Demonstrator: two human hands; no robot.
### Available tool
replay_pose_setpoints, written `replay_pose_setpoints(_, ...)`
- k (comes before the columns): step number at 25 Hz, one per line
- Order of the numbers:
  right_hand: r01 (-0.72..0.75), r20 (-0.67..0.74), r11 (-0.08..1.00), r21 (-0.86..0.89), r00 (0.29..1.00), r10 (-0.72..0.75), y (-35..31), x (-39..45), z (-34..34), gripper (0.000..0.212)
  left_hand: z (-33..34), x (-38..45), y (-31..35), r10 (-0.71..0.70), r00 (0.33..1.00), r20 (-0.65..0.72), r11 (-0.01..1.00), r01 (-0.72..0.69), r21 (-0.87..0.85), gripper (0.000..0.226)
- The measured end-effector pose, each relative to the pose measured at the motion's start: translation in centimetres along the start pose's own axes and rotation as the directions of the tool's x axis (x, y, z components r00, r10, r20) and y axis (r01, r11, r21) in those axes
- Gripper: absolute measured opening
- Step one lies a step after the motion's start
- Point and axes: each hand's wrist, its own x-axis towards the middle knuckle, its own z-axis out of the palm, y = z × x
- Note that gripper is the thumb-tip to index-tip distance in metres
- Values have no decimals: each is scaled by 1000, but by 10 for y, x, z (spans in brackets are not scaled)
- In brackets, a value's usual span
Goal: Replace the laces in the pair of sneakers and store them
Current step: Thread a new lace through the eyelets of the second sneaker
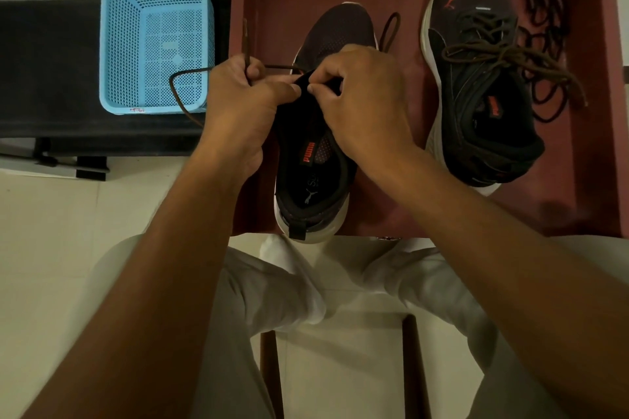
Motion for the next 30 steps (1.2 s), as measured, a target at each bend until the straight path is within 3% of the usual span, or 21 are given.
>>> replay_pose_setpoints(3, -13, 52, 999, 35, 999, 11, 0, 0, -1, 8, -1, 0, 0, 4, 1000, 9, 1000, -3, -21, 43)
replay_pose_setpoints(13, -167, 22, 962, 218, 986, 166, -2, 3, -4, 20, -7, 10, 1, -11, 999, 50, 999, 8, 50, 38)
replay_pose_setpoints(17, -163, 91, 973, 165, 985, 149, -4, 4, -15, 28, -5, 20, 6, 159, 981, 115, 950, -184, 252, 44)
replay_pose_setpoints(24, -102, 167, 994, 44, 982, 93, -5, 6, -40, 47, -1, 23, 14, 186, 969, 164, 930, -227, 288, 43)
replay_pose_setpoints(27, -111, 213, 992, 64, 973, 95, -3, 11, -44, 51, -9, 26, 23, 200, 974, 110, 954, -219, 206, 41)
replay_pose_setpoints(30, -108, 274, 993, 54, 957, 90, 0, 16, -51, 54, -32, 34, 35, 232, 963, -134, 972, -224, 73, 35)
